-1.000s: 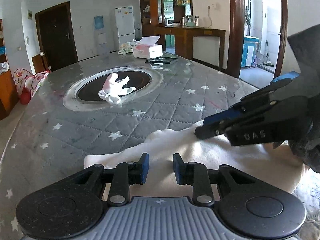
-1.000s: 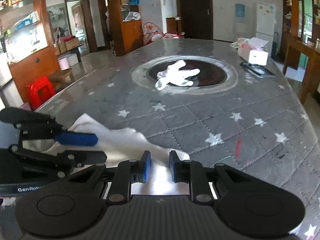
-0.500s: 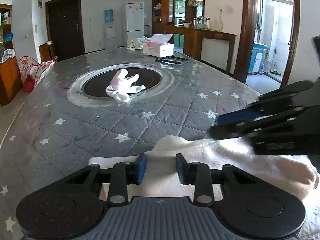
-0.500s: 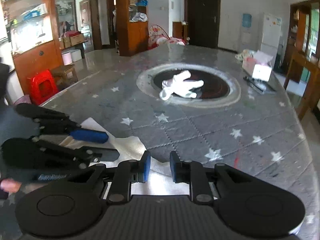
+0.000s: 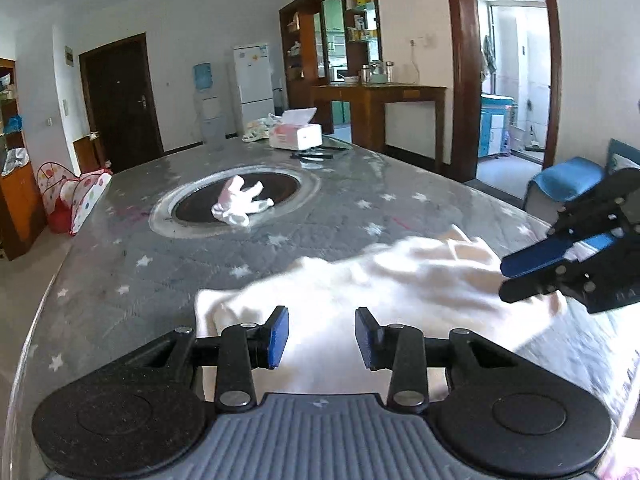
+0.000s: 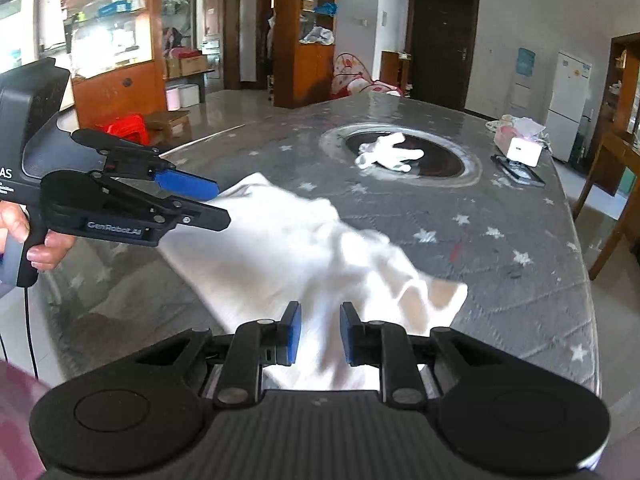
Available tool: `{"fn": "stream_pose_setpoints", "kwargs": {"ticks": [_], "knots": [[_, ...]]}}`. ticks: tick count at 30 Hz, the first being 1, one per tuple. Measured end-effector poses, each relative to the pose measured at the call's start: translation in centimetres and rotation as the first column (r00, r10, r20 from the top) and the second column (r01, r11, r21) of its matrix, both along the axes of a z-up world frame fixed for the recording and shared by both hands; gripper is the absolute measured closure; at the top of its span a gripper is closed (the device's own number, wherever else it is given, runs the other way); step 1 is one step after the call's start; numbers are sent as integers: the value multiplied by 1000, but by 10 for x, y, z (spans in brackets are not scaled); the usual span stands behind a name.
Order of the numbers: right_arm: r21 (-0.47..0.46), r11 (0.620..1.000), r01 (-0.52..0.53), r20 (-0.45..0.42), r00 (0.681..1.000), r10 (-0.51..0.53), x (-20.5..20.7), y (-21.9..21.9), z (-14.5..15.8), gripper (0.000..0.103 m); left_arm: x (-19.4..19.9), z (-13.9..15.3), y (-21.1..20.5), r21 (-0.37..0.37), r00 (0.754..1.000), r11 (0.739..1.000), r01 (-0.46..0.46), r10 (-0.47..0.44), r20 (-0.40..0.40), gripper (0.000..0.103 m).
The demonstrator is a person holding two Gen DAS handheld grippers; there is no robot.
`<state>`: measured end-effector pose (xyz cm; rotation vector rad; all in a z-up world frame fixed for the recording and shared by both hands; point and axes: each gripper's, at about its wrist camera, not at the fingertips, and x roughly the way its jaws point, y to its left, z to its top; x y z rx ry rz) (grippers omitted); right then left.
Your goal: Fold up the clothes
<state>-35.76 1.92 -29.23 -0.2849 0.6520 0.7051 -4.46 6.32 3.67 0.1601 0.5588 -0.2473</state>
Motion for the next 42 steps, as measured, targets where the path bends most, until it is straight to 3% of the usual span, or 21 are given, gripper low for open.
{"fn": "stream_pose_setpoints", "kwargs": {"ticks": [5,11,18,24,29,34,42], "knots": [[3,999,45,-29,999,-45,2,-10,-15,84,-9,-14,5,23,999,999,-30,31,-44,63],[29,996,85,-59,995,-84,13,-20,-21,89,-7,-17,13,-22,997,998,-52,51,-64,62],[44,996,76,-24,997,-75,27,-12,-14,88,-5,-12,19,-53,995,995,-80,76,-70,60],[41,993,114,-61,992,-111,49,-15,-26,84,-1,-16,23,-72,991,991,-111,105,-88,55],[52,994,93,-20,996,-92,37,-18,-12,84,-4,-8,20,-80,990,988,-133,129,-49,54],[33,999,19,10,1000,-20,17,-9,-1,83,-1,-16,23,-108,985,981,-163,156,-70,54],[-13,1000,-21,-33,999,20,6,4,-23,83,0,-24,27,-137,982,973,-185,177,-71,53]]}}
